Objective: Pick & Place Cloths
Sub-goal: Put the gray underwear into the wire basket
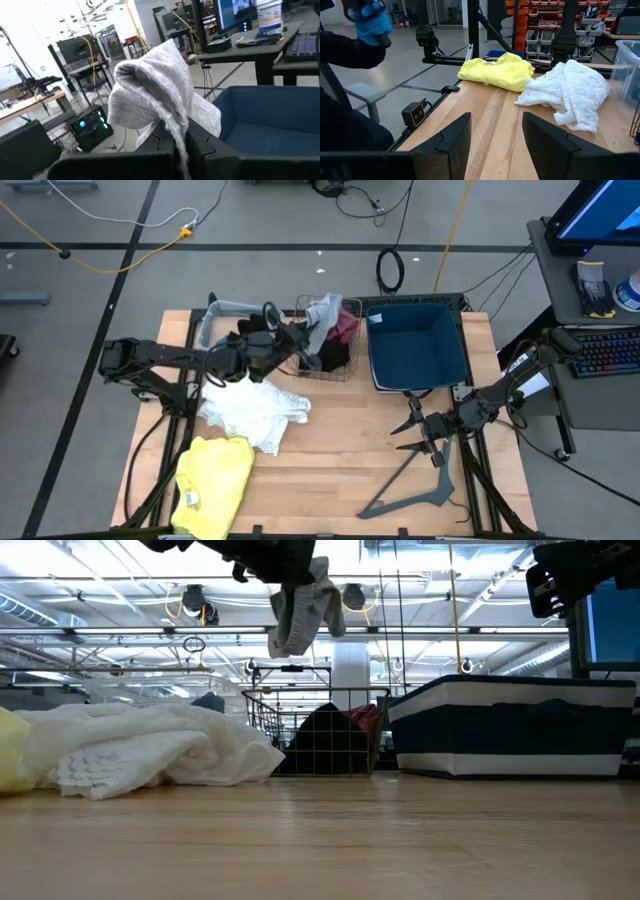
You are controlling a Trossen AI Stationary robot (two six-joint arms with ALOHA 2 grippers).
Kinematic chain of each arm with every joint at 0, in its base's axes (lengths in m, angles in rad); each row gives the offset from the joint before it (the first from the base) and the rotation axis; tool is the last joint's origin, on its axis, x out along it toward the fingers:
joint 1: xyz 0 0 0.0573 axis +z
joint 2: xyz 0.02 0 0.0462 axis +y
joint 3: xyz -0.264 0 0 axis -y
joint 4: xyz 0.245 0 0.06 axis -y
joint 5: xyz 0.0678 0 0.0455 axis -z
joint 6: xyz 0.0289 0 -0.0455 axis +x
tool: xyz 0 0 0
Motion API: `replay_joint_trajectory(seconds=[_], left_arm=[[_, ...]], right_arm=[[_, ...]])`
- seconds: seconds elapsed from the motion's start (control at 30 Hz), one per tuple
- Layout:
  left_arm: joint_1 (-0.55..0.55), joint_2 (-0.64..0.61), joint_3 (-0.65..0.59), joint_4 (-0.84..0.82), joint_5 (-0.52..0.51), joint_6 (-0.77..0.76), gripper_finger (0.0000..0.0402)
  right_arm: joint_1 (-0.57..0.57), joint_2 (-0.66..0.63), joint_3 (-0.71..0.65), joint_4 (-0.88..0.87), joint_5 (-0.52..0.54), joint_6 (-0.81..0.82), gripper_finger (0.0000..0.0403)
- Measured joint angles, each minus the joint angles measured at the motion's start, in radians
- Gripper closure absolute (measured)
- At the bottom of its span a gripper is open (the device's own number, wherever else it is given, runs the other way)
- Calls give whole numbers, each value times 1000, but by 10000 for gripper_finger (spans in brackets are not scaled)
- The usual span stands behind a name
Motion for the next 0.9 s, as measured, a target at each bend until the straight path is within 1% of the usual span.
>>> replay_joint_trajectory(seconds=[0.17,0.53,0.67,0.77,0.9], left_arm=[[19,0,0,0,0,-34,398],[24,0,0,-1,1,-46,398],[42,0,1,-16,2,-87,398],[61,0,43,-129,4,-132,399],[92,11,155,-361,33,-230,398]], right_arm=[[0,0,0,0,0,0,234],[0,0,0,0,1,0,234],[0,0,0,0,1,0,234],[0,0,0,0,1,0,234],[0,0,1,0,1,-7,234]])
